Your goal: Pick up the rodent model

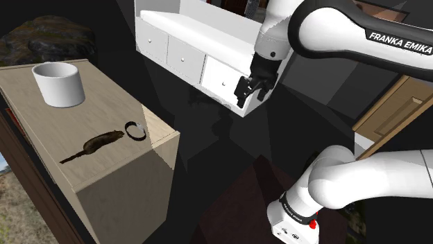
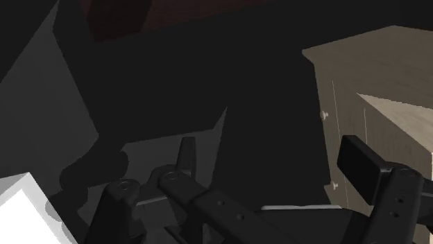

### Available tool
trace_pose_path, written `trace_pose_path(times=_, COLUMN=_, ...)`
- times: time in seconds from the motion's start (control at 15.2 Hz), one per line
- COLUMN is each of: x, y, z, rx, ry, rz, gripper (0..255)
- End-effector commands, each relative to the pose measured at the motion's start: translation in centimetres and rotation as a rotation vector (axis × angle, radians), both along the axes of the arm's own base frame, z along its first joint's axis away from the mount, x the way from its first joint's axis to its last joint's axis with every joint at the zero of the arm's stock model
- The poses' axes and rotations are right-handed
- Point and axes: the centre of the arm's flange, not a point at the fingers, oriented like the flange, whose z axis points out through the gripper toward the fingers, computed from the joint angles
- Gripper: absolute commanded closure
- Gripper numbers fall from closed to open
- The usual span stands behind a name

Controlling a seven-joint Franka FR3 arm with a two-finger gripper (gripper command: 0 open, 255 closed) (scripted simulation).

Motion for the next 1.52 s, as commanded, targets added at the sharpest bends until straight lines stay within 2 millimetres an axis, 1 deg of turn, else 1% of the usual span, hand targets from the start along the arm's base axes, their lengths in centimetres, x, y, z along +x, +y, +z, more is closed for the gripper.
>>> trace_pose_path(times=0.0, x=0.1, y=2.4, z=-0.4, rx=0.012, ry=0.001, rz=-0.050, gripper=0)
trace_pose_path(times=0.33, x=1.1, y=8.3, z=-2.0, rx=0.039, ry=0.002, rz=-0.163, gripper=0)
trace_pose_path(times=0.73, x=3.1, y=15.3, z=-3.7, rx=0.071, ry=0.005, rz=-0.298, gripper=0)
trace_pose_path(times=1.06, x=5.5, y=20.9, z=-4.9, rx=0.098, ry=0.007, rz=-0.411, gripper=0)
trace_pose_path(times=1.45, x=9.2, y=27.2, z=-6.3, rx=0.130, ry=0.009, rz=-0.546, gripper=0)
